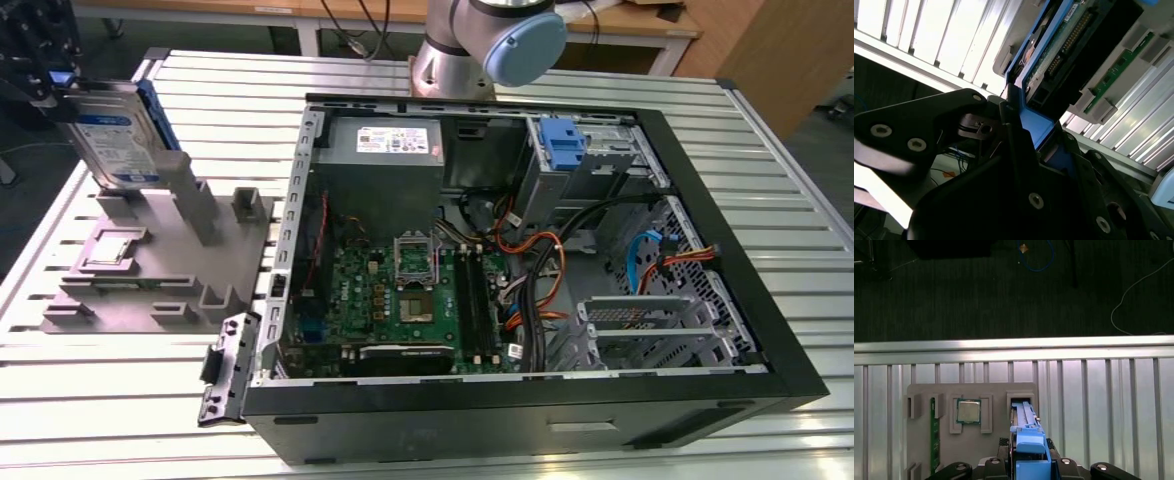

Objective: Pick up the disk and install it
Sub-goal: 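Pick up the disk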

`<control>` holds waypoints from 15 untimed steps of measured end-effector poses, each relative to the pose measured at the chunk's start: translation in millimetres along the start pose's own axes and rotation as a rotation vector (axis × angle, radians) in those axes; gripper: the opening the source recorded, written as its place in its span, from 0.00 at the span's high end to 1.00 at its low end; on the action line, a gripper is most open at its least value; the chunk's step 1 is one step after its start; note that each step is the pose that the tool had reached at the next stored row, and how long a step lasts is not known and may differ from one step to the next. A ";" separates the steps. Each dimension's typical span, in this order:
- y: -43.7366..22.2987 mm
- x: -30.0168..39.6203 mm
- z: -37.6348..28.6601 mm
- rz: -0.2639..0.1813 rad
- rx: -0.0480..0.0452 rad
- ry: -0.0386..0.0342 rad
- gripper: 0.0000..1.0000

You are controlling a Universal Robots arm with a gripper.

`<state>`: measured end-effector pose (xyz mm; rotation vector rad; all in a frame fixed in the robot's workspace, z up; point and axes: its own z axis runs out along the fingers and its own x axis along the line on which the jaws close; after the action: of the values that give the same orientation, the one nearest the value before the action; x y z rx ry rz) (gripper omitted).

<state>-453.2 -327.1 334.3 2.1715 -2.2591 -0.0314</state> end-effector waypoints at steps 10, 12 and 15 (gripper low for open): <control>0.0 0.0 -2.5 0.000 0.0000 0.0000 0.64; 0.1 0.0 -3.5 0.000 -0.0002 0.0001 0.64; 0.1 0.0 -4.3 0.000 -0.0002 0.0001 0.64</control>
<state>-453.2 -327.1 338.6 2.1713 -2.2589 -0.0315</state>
